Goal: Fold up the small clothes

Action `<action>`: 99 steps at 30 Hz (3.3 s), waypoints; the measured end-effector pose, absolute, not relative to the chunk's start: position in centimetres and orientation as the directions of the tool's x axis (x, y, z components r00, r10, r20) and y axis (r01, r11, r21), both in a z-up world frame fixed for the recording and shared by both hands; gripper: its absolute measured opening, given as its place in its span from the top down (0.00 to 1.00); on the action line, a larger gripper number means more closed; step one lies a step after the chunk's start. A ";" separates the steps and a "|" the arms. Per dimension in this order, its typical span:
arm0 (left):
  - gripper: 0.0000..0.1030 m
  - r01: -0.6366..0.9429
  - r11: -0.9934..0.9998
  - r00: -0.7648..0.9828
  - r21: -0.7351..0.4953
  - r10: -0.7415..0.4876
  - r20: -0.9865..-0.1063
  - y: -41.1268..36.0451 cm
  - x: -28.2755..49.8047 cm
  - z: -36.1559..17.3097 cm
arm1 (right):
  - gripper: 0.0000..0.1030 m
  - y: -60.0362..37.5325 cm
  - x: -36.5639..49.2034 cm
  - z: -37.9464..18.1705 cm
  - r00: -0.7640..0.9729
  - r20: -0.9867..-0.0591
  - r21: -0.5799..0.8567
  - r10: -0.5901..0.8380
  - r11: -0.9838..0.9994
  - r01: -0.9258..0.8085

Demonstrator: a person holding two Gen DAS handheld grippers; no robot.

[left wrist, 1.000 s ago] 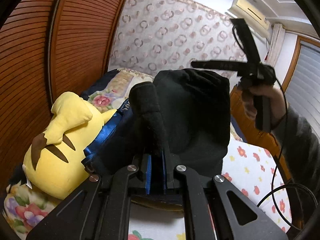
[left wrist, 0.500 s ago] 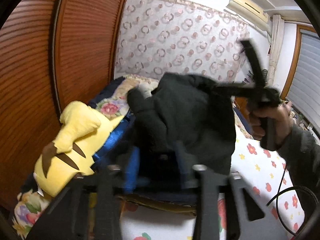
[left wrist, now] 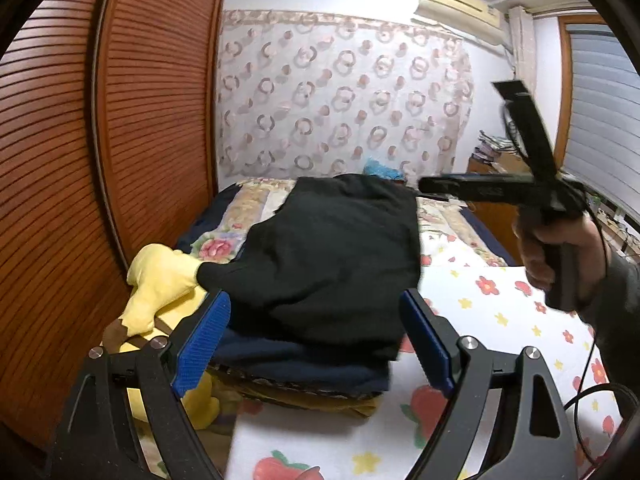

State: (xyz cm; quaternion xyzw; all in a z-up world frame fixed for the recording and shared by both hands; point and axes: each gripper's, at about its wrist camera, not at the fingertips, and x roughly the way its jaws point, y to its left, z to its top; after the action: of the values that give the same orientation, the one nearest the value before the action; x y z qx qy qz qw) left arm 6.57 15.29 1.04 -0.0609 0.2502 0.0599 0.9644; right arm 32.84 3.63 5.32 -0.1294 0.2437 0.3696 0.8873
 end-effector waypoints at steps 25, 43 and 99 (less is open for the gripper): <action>0.16 0.058 0.998 0.881 -0.038 -0.069 -0.468 4.1 3.7 2.1 | 0.25 -12.5 6.0 4.7 0.837 -0.381 0.040 0.392 0.912 -0.408; 0.16 0.079 0.996 0.901 -0.045 -0.090 -0.424 2.1 2.7 4.1 | 0.25 -10.5 -0.2 4.2 0.910 -0.313 0.050 0.271 0.962 -0.269; 0.16 0.079 0.996 0.903 -0.045 -0.091 -0.420 2.3 2.5 3.8 | 0.25 -14.1 1.1 3.9 0.906 -0.319 0.059 0.279 0.960 -0.275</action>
State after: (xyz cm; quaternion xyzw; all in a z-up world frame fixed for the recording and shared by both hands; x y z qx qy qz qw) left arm 2.49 2.25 3.77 -0.0133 0.2160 -0.0436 0.9753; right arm 1.09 -14.12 3.91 0.0062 0.1642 0.1417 0.9762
